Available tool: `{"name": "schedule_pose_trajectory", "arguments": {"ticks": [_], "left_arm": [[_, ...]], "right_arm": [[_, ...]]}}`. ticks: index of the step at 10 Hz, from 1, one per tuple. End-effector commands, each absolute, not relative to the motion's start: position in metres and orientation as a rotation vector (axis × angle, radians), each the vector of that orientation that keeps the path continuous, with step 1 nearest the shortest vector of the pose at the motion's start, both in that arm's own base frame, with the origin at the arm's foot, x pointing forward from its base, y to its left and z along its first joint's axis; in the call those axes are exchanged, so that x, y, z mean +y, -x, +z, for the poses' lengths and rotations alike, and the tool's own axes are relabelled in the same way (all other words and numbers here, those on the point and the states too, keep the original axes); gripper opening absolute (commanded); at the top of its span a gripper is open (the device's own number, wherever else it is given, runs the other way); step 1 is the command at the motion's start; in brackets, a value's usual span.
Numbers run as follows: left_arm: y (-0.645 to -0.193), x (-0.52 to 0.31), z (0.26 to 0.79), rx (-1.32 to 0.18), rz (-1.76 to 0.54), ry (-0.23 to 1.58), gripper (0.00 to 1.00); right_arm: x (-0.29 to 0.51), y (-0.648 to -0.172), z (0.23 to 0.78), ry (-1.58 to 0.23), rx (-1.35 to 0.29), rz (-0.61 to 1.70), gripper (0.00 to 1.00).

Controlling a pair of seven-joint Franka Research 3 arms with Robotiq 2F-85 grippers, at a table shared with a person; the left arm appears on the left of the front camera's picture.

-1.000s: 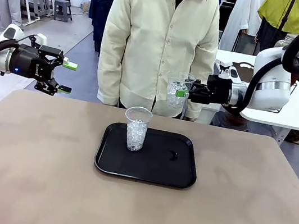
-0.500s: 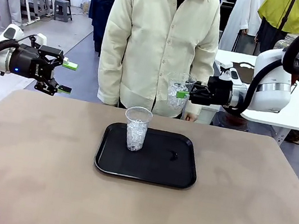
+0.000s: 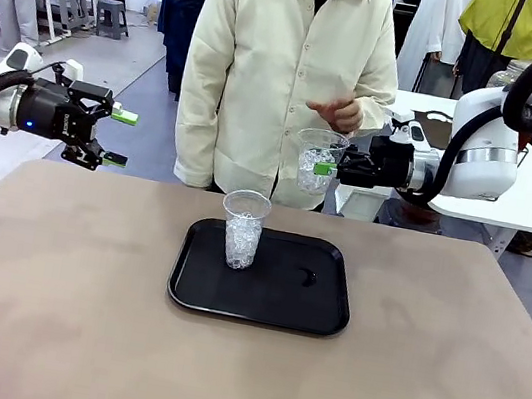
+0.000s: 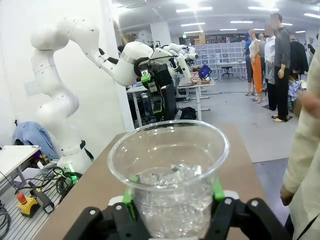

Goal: Pour the drink into the iced cup.
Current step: Open the gripper to release the iced cup you were holding.

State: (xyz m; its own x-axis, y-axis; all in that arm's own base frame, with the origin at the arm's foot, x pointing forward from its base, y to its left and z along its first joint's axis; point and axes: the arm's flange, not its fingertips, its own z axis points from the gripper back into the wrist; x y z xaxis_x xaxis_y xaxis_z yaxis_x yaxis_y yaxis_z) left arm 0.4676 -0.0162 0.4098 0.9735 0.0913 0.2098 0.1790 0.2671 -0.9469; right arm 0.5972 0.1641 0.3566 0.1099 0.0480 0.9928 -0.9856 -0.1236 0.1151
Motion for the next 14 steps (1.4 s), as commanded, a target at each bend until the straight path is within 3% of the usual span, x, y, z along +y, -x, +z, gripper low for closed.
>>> {"name": "schedule_pose_trajectory", "arguments": {"ticks": [1, 14], "left_arm": [[-0.4678, -0.0166, 0.4109, -0.237, -0.055, 1.306, 1.00], [-0.4678, -0.0166, 0.4109, -0.237, -0.055, 1.306, 1.00]], "right_arm": [[0.1650, -0.5947, 0.3584, -1.317, -1.049, 1.248, 0.67], [0.1650, -0.5947, 0.3584, -1.317, -1.049, 1.248, 0.67]]}}
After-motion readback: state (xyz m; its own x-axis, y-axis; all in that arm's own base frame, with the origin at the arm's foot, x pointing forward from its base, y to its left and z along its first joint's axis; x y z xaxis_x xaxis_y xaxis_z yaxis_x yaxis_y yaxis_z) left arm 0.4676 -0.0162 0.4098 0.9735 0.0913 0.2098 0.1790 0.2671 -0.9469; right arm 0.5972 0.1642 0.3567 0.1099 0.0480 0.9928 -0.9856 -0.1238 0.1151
